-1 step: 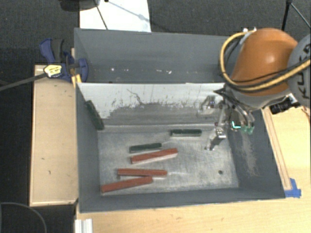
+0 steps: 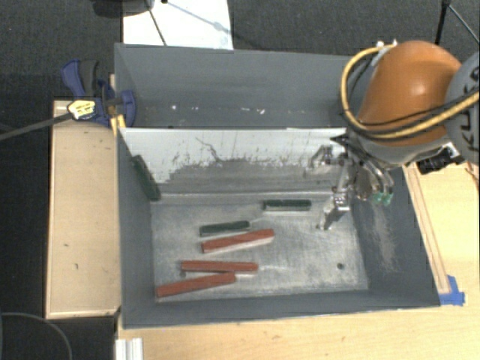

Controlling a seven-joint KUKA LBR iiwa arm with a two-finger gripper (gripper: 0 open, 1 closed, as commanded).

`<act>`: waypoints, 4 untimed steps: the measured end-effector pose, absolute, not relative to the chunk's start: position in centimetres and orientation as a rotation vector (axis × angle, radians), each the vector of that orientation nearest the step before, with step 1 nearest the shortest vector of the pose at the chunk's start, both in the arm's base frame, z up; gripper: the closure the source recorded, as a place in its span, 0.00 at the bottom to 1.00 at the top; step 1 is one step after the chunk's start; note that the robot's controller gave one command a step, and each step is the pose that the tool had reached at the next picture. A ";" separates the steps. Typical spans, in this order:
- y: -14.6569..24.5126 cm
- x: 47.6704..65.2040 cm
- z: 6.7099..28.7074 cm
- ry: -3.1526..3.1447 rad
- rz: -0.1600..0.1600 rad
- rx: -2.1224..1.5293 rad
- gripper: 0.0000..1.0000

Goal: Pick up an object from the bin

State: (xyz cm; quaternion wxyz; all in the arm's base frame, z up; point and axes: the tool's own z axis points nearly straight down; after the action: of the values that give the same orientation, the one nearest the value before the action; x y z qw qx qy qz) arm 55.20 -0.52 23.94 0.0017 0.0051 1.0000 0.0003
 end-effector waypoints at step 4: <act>9.1 58.8 8.3 3.083 0.001 -0.596 0.00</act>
Offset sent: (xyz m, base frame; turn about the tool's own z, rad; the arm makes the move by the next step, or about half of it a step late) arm 0.0207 0.0432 -0.0794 -0.3686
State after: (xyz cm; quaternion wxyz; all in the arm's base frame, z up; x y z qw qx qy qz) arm 58.84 9.11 8.30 0.0009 -0.1899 0.9818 0.0002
